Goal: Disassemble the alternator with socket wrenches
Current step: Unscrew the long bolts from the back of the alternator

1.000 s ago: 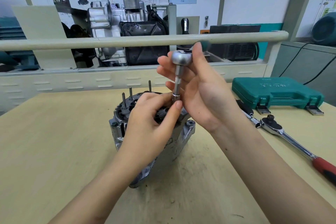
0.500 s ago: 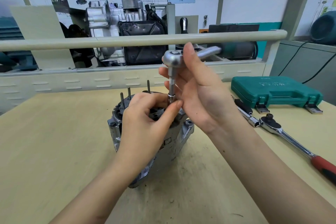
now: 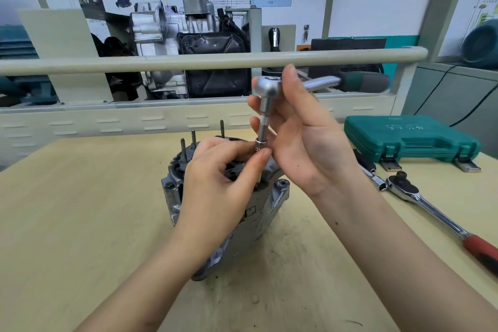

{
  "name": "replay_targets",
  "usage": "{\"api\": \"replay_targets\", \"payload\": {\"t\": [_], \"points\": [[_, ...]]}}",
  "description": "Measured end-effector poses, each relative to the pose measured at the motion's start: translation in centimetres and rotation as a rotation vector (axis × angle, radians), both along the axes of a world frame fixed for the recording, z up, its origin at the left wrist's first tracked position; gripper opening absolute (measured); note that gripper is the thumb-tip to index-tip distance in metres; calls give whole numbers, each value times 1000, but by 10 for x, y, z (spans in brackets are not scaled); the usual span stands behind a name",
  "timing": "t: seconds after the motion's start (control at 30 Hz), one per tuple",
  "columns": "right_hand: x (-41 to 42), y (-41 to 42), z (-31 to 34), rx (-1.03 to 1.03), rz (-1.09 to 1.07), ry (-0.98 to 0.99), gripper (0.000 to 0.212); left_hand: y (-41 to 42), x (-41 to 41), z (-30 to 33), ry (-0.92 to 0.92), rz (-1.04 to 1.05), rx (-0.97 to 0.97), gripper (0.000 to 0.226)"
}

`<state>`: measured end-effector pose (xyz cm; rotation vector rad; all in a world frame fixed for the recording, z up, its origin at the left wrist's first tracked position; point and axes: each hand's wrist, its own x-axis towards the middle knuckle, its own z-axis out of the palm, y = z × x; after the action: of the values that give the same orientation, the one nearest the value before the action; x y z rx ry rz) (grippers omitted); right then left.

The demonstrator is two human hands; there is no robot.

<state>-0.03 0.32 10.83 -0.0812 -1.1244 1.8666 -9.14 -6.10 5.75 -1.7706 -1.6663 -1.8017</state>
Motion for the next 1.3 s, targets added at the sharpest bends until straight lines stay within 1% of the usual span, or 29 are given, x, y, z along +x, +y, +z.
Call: {"api": "replay_targets", "payload": {"t": [0.07,0.2,0.3,0.33,0.37,0.47,0.67,0.77,0.87,0.97,1.03,1.1,1.2,1.23,1.3], "points": [[0,0,0,4,-6,16,33,0,0,0,-14,4,11,11],[0,-1,0,72,54,-39,36,-1,-1,-1,-1,-9,-15,7],[1,-1,1,97,105,-83,34,-1,-1,-1,77,-53,-35,27],[1,-2,2,93,118,-86,36,-1,-1,-1,91,-59,-34,31],[2,-2,2,91,124,-87,37,-1,-1,0,86,-60,-36,29],[1,-3,2,105,107,-87,32,-1,-3,1,53,-38,-29,8],[3,-4,2,69,-4,7,20,0,0,0,9,20,-11,10],[2,-6,1,66,16,1,25,-1,1,1,-25,28,14,12],[-2,-7,2,90,35,-84,33,1,1,1,-42,9,-10,13],[-2,-8,2,116,66,-108,37,0,0,-1,12,-15,-13,30],[-2,-9,3,131,72,-113,38,-1,0,-1,34,-35,-4,35],[-1,-10,2,127,69,-109,35,-2,-1,-1,38,-28,-1,30],[-1,-10,2,76,56,-70,40,-1,-1,1,27,7,11,8],[-1,-9,2,60,41,-48,39,-1,0,2,19,22,21,11],[0,-9,2,43,-2,-8,29,0,1,2,-11,31,27,16]]}}
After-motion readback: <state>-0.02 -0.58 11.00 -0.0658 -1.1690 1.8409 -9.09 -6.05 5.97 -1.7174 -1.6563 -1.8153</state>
